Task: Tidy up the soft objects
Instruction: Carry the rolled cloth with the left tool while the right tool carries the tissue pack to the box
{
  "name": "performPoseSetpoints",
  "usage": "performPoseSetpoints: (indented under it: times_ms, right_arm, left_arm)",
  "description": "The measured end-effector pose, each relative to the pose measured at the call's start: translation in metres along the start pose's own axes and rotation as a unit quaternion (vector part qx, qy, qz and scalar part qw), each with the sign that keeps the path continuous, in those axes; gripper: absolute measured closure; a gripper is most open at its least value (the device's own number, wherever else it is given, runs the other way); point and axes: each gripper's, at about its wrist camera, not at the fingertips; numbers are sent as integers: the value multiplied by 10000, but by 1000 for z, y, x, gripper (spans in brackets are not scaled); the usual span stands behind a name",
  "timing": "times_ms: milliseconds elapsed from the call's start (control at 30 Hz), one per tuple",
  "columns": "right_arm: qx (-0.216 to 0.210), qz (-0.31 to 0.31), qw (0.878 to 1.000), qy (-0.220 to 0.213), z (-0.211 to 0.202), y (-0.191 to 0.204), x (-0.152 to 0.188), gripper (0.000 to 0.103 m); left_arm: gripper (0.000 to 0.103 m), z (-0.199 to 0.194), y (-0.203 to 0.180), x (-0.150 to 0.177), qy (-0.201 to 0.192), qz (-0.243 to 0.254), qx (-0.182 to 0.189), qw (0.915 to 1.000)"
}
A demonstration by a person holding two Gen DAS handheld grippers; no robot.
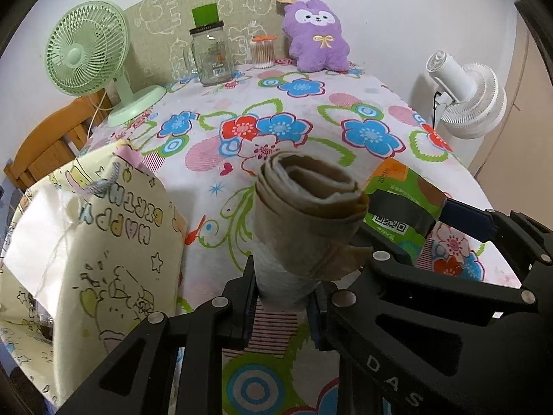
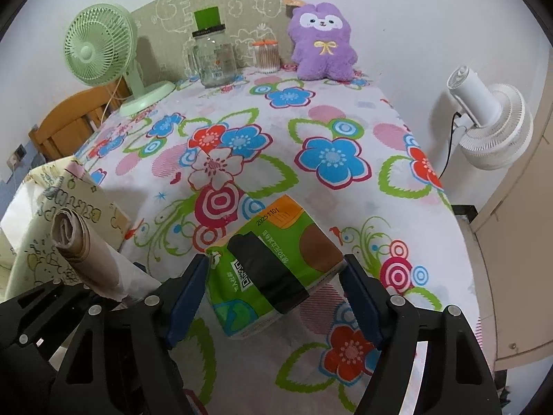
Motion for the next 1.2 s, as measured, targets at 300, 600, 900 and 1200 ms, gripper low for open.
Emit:
performPoseSetpoints:
  times_ms: [300, 600, 900, 1200]
  right_arm:
    - [68, 49, 9996, -257, -29, 1, -3, 25]
    - [85, 130, 9986, -508, -60, 5, -5, 25]
    - [146, 134, 9969, -765, -90, 13, -5, 25]
    - [136, 109, 9952, -966, -117, 26, -2, 25]
  left_arm:
    - [79, -25, 0, -5, -262, 41, -20, 9996]
    - [79, -55, 2, -8, -544, 40, -52, 9985]
    - [79, -82, 6, -7, -773, 67, -33, 9970]
    - [79, -108, 16, -1, -1002, 39, -76, 9949]
Point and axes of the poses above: each gripper's, at about its wrist camera, not at the fingertips, and z roughly the way its jaws point, y to its left, x to its underside, and after that the axes turned 10 degrees about z, right-handed
